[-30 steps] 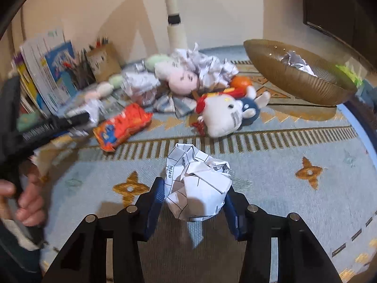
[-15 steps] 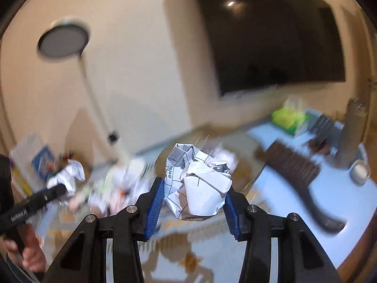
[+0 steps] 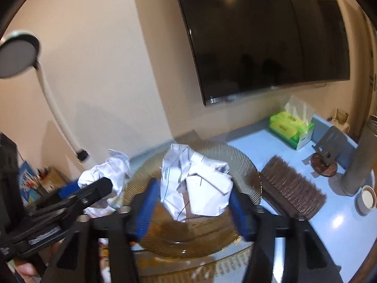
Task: Organize objects
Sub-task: 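Carry both paper balls to the brown bowl and release them, then move both grippers back toward the toy pile, then grasp the orange snack-bag plush with left gripper while right grasps Hello Kitty plush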
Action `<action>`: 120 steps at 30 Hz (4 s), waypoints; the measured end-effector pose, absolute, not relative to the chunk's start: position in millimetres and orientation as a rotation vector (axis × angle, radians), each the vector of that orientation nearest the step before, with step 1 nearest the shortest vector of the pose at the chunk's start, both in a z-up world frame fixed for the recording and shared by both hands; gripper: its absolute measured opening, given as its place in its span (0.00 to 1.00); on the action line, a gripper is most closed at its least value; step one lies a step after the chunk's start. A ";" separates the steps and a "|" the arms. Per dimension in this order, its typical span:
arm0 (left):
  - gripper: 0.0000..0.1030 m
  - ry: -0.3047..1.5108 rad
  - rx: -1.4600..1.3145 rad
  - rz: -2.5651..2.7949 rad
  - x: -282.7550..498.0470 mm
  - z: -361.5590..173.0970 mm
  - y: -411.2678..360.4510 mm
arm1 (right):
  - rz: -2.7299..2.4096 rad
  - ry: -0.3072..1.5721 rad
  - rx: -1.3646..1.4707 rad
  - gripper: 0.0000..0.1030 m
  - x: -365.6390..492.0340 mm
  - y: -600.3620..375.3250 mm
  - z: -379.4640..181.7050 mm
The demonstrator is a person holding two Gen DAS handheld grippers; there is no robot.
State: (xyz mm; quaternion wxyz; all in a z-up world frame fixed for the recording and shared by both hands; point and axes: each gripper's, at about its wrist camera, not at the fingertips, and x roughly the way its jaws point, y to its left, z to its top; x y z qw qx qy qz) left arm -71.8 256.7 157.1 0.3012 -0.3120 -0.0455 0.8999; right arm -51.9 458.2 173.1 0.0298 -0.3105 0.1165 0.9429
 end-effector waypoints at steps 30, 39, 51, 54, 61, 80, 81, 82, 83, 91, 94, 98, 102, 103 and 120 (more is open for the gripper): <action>0.99 -0.108 -0.872 2.825 57.7 107.1 -9.9 | 3.238 0.228 -0.879 0.85 48.1 321.8 190.9; 0.99 -0.128 -1.059 2.751 32.1 34.6 -26.5 | 3.023 0.276 -1.273 0.91 -1.2 324.8 62.7; 0.99 -0.027 -1.094 2.716 30.2 31.7 -14.8 | 3.031 0.332 -1.313 0.93 -6.0 330.7 34.5; 0.99 0.093 -1.117 2.671 28.6 28.9 8.7 | 3.025 0.282 -1.342 0.93 -8.3 319.7 34.3; 0.99 0.252 -1.100 2.616 21.7 24.3 48.9 | 2.929 -0.099 -1.404 0.81 -17.5 269.9 24.2; 0.80 0.192 -1.186 2.532 13.8 14.6 49.9 | 2.934 0.046 -1.376 0.89 -25.3 305.0 31.0; 0.68 0.203 -1.201 2.524 12.4 13.0 51.7 | 2.915 0.003 -1.368 0.89 -29.0 300.8 28.0; 0.62 0.211 -1.217 2.513 10.5 11.3 53.1 | 2.900 -0.018 -1.363 0.89 -31.6 298.7 24.7; 0.56 0.221 -1.214 2.520 10.8 11.4 53.7 | 2.880 -0.029 -1.372 0.82 -34.2 296.8 20.3; 0.34 0.079 -1.118 2.605 30.2 30.7 33.4 | 2.948 0.033 -1.378 0.55 -24.7 301.6 24.6; 0.21 -0.031 -1.048 2.608 52.3 43.1 27.9 | 3.044 0.182 -1.413 0.55 -5.1 308.5 33.7; 0.21 -0.114 -0.964 2.637 56.6 46.3 22.8 | 3.137 0.204 -1.441 0.56 23.7 306.1 45.8; 0.21 -0.196 -1.053 2.592 46.0 32.0 11.9 | 3.136 0.055 -1.471 0.56 35.6 282.2 40.6; 0.22 -0.211 -1.076 2.570 44.7 30.1 10.7 | 3.134 0.044 -1.480 0.56 37.6 279.4 38.1; 0.24 -0.072 -1.136 2.583 34.4 21.0 39.9 | 3.087 0.108 -1.559 0.67 30.9 291.2 18.8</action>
